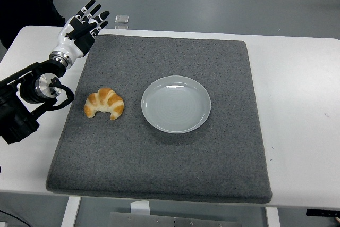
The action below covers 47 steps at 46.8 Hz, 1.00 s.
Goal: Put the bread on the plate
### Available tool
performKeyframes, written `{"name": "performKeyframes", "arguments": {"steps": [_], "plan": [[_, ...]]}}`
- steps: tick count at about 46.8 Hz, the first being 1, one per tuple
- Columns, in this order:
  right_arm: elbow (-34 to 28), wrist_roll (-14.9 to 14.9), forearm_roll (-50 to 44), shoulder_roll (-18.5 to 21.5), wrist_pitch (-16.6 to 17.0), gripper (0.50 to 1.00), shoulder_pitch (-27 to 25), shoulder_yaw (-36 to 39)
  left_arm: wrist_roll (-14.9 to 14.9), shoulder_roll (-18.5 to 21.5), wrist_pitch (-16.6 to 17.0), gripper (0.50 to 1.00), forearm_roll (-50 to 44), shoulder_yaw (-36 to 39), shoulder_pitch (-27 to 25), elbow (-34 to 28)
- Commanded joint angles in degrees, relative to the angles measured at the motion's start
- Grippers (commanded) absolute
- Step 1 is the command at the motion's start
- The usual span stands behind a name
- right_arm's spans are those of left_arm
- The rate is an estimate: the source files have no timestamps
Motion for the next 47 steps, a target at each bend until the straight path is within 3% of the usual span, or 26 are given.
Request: {"name": "performKeyframes", "arguments": {"steps": [1,9,19,47], "plan": [[0.0,0.0,0.0,0.0,0.0,0.93,0.0,0.0,0.0,0.1,0.0,0.996,3.7,0.0,-0.2,0.0],[0.0,0.0,0.0,0.0,0.0,0.932,0.0,0.1,0.0,1.2,-0.3,0.996,12.0,0.0,-0.7,-0.5],[0.0,0.0,0.0,0.0,0.0,0.93,0.0,0.0,0.3,6.1,-2.9,0.994,17.6,0.7,-0.8,-4.1],[0.0,0.0,0.0,0.0,0.0,0.932,0.0,0.0,-0.1,26.1,-6.1,0.992,49.9,12.6,-3.6,-19.6]]}}
